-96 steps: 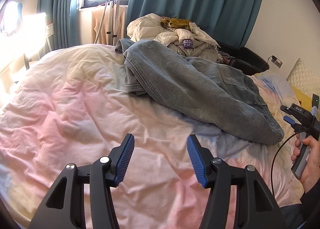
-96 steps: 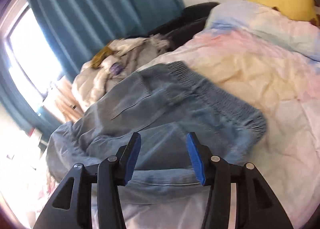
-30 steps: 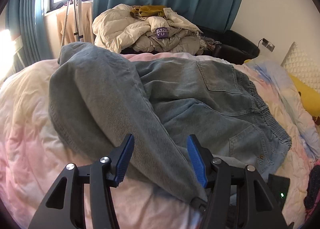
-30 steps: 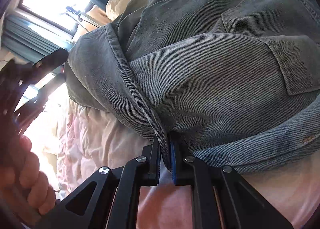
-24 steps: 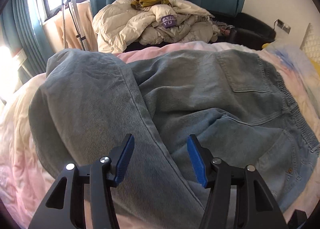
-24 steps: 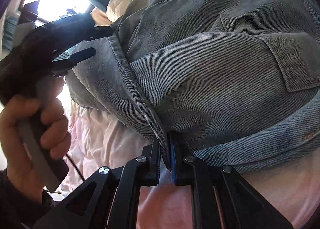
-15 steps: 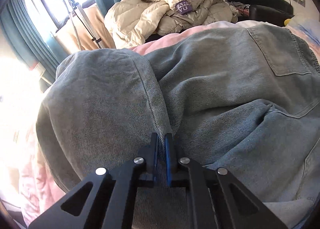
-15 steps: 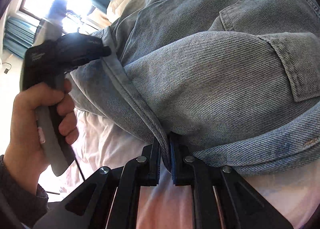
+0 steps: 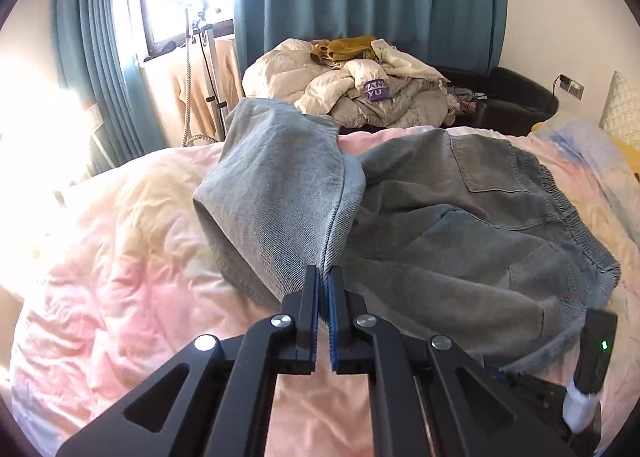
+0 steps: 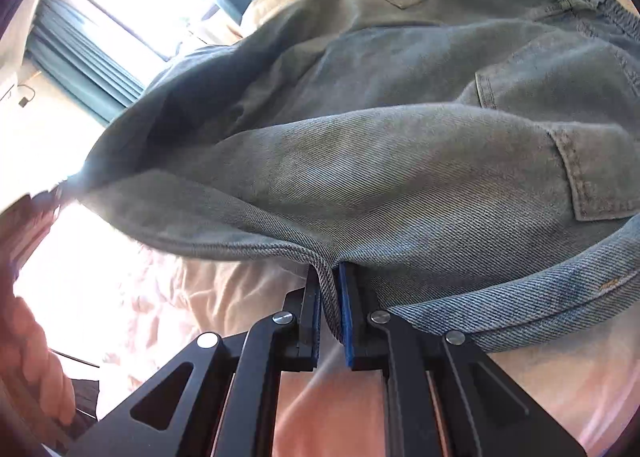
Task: Fold clothes
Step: 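Grasp the jeans leg with the left gripper while the right gripper holds the fold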
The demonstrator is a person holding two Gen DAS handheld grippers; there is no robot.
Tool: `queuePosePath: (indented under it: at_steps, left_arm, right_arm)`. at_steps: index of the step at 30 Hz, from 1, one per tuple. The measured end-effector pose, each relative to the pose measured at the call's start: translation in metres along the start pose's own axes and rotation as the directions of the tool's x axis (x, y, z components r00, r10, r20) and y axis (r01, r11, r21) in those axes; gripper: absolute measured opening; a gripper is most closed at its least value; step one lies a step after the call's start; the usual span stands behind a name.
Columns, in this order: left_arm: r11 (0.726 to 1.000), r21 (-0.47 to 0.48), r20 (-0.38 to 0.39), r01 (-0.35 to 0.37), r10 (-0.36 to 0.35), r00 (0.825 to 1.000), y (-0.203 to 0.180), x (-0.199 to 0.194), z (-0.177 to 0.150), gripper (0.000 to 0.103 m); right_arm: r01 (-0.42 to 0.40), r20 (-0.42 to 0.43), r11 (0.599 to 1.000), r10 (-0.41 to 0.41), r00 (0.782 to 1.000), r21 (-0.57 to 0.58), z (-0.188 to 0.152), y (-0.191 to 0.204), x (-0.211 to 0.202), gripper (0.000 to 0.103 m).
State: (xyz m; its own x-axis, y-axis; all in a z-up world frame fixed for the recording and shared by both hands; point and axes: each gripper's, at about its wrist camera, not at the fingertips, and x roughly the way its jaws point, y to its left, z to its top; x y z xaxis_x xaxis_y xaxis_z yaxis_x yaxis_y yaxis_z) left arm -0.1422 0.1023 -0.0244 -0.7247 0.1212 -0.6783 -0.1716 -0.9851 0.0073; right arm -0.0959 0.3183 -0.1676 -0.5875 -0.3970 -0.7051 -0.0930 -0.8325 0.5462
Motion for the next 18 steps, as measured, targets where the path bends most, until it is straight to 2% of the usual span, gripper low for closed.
queuePosePath:
  at_steps: [4,8,12,18]
  left_arm:
    - [0.999,-0.035,-0.031,0.034,-0.035,0.999,0.013,-0.024,-0.052,0.004]
    - [1.0,-0.026,-0.136,0.004,-0.008,0.991,0.017,0.0,-0.098,0.004]
    - [0.999,-0.012,-0.218,-0.035,0.031,0.975,0.019,0.033,-0.12,0.004]
    - [0.999,0.031,-0.163,-0.028,0.033,0.986,0.013,0.021,-0.111,0.005]
  right_arm:
    - [-0.01,0.044,1.0,0.011,0.999,-0.026,-0.008,0.01,-0.012,0.012]
    - [0.004,0.035,0.999,-0.003,0.999,-0.034,-0.018,0.007,-0.016,0.013]
    - [0.021,-0.016,1.0,-0.021,1.0,-0.016,-0.022,0.001,-0.007,0.014]
    - [0.014,-0.047,0.999,-0.013,0.999,0.036,-0.022,-0.009,-0.006,0.014]
